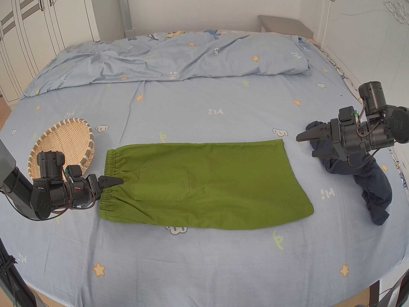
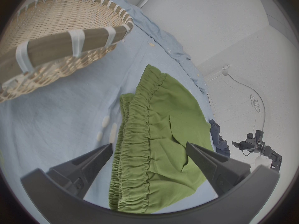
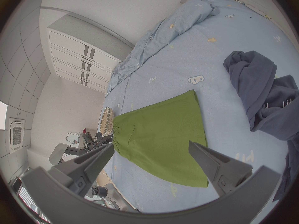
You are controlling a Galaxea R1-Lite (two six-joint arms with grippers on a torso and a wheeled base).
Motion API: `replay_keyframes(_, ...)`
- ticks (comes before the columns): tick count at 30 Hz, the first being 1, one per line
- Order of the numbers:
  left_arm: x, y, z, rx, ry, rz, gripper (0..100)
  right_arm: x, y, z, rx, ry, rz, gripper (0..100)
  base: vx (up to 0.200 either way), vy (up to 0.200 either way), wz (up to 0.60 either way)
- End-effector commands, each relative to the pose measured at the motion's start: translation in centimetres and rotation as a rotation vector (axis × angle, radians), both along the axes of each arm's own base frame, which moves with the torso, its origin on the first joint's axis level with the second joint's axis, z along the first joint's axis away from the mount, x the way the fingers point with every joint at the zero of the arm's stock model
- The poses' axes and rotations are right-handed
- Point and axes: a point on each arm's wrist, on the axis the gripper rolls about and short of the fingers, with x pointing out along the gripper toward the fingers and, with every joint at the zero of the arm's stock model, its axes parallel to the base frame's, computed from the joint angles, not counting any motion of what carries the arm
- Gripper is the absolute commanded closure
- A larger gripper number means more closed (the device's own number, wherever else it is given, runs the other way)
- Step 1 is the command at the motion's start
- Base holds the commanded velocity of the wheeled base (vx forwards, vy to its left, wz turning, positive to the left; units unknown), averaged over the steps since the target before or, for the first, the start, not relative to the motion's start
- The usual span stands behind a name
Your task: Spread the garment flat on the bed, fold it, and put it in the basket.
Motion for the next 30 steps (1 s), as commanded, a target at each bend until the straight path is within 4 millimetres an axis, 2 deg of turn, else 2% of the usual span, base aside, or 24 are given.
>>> replay_keyframes(1, 0.5, -0.2, -1.1, -0.002, 0.028, -0.007, 0, 0.1, 0.1, -0.2, 0.000, 0.008, 0.003, 0, 0.000, 0.000, 0.00)
replay_keyframes(7, 1.2, -0.2, -2.0, -0.006, 0.027, -0.009, 0, 0.1, 0.1, -0.2, 0.001, 0.002, 0.003, 0, 0.000, 0.000, 0.00)
replay_keyframes(14, 1.7, -1.0, -1.7, -0.031, 0.012, -0.021, 0, 0.2, 0.1, -0.3, 0.001, -0.004, 0.001, 0, 0.000, 0.000, 0.00)
replay_keyframes(15, 1.7, -1.0, -1.6, -0.038, 0.013, -0.017, 100, 0.3, 0.1, -0.4, 0.001, -0.003, 0.001, 0, 0.000, 0.000, 0.00)
replay_keyframes(21, 1.9, -0.9, -1.1, -0.066, -0.002, -0.008, 100, 0.9, -0.2, -1.1, -0.001, 0.016, -0.006, 0, 0.000, 0.000, 0.00)
replay_keyframes(26, 1.8, -0.8, -0.9, -0.076, -0.015, 0.001, 100, 2.4, -0.6, -2.6, -0.004, 0.047, -0.023, 0, 0.000, 0.000, 0.00)
replay_keyframes(28, 1.5, -0.6, -0.6, -0.077, -0.017, 0.006, 100, 3.3, -0.9, -4.0, -0.010, 0.080, -0.037, 0, 0.000, 0.000, 0.00)
replay_keyframes(29, 1.5, -0.6, -0.6, -0.077, -0.017, 0.006, 100, 3.3, -0.9, -4.0, -0.010, 0.080, -0.037, 0, 0.000, 0.000, 0.00)
replay_keyframes(30, 1.2, -0.4, 0.2, -0.075, -0.031, 0.013, 100, 4.0, -1.2, -5.1, -0.027, 0.097, -0.045, 0, 0.000, 0.000, 0.00)
